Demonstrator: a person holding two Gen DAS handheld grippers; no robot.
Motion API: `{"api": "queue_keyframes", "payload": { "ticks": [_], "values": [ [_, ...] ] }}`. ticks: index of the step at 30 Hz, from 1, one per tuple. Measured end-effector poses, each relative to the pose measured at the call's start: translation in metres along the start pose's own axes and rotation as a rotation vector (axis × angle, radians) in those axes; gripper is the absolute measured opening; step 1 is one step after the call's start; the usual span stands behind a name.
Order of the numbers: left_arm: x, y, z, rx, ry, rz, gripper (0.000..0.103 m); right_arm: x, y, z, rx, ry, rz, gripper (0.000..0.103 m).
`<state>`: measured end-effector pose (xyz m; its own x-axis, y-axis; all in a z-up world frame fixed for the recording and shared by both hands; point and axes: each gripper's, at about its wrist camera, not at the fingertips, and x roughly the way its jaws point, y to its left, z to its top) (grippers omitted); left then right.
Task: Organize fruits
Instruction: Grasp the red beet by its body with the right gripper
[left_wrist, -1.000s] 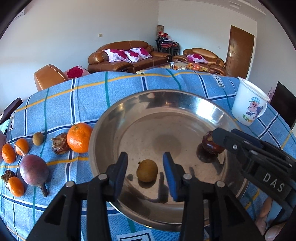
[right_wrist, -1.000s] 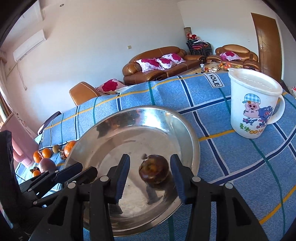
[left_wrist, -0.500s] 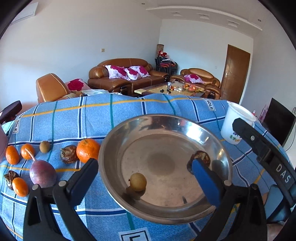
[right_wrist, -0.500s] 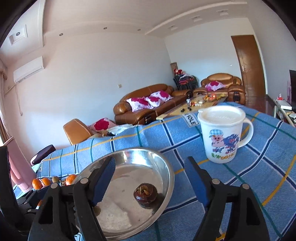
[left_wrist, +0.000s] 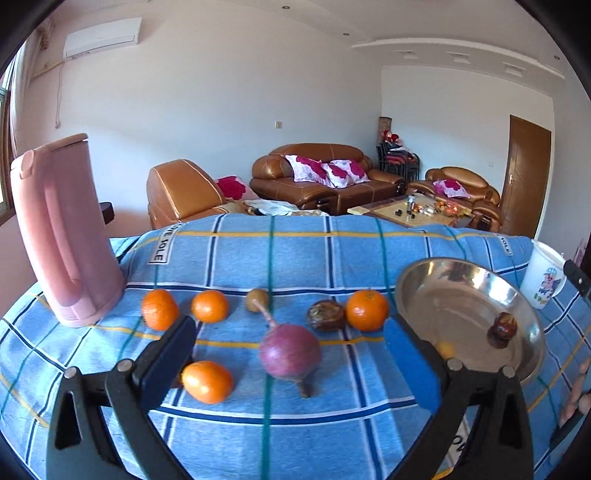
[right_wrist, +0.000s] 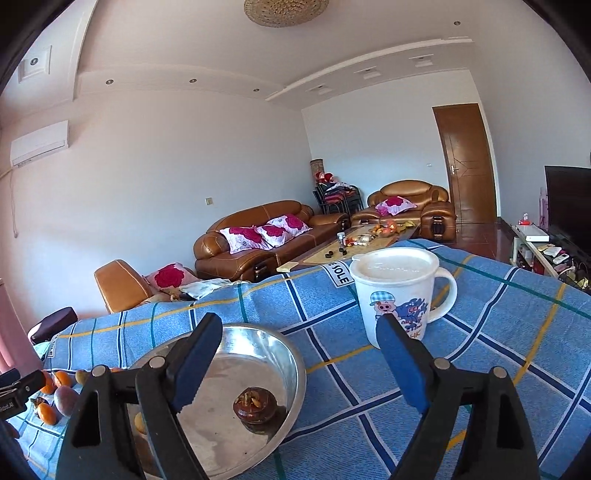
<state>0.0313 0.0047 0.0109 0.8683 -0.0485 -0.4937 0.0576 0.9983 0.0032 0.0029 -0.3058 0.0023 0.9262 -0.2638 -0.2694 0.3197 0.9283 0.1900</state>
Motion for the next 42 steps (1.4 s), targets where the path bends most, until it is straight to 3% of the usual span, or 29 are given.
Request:
{"api": "queue_keyframes", "payload": {
  "ticks": [4, 9, 15, 18, 23, 29, 33, 38, 42],
  "values": [
    [-0.010, 0.028, -0.007, 0.036, -0.019, 0.047, 0.103, -0.010, 0.005, -0.004, -0.020, 0.008, -0.016, 0.086],
    [-0.006, 0.074, -0.018, 0.033, 0.029, 0.046, 0.103, -0.024, 0.028, -0.013, -0.063, 0.027, -0.012, 0.086],
    [-0.003, 0.114, -0.022, 0.006, 0.067, 0.029, 0.103, -0.035, 0.082, -0.028, -0.132, 0.071, 0.077, 0.086],
    [0.000, 0.125, -0.022, 0.004, 0.083, 0.057, 0.103, -0.037, 0.116, -0.039, -0.169, 0.112, 0.144, 0.086],
    [0.005, 0.142, -0.020, -0.011, 0.082, 0.188, 0.103, -0.028, 0.177, -0.056, -0.221, 0.207, 0.265, 0.086],
    [0.009, 0.159, -0.022, -0.063, 0.118, 0.213, 0.103, 0.007, 0.242, -0.080, -0.279, 0.395, 0.388, 0.085],
    [0.009, 0.155, -0.023, -0.043, 0.119, 0.229, 0.103, 0.031, 0.261, -0.091, -0.257, 0.502, 0.407, 0.072],
    [0.009, 0.153, -0.022, -0.021, 0.119, 0.260, 0.103, 0.051, 0.280, -0.099, -0.276, 0.579, 0.431, 0.072],
    [0.007, 0.156, -0.021, -0.035, 0.119, 0.241, 0.103, 0.062, 0.294, -0.105, -0.303, 0.624, 0.417, 0.068]
  ]
}}
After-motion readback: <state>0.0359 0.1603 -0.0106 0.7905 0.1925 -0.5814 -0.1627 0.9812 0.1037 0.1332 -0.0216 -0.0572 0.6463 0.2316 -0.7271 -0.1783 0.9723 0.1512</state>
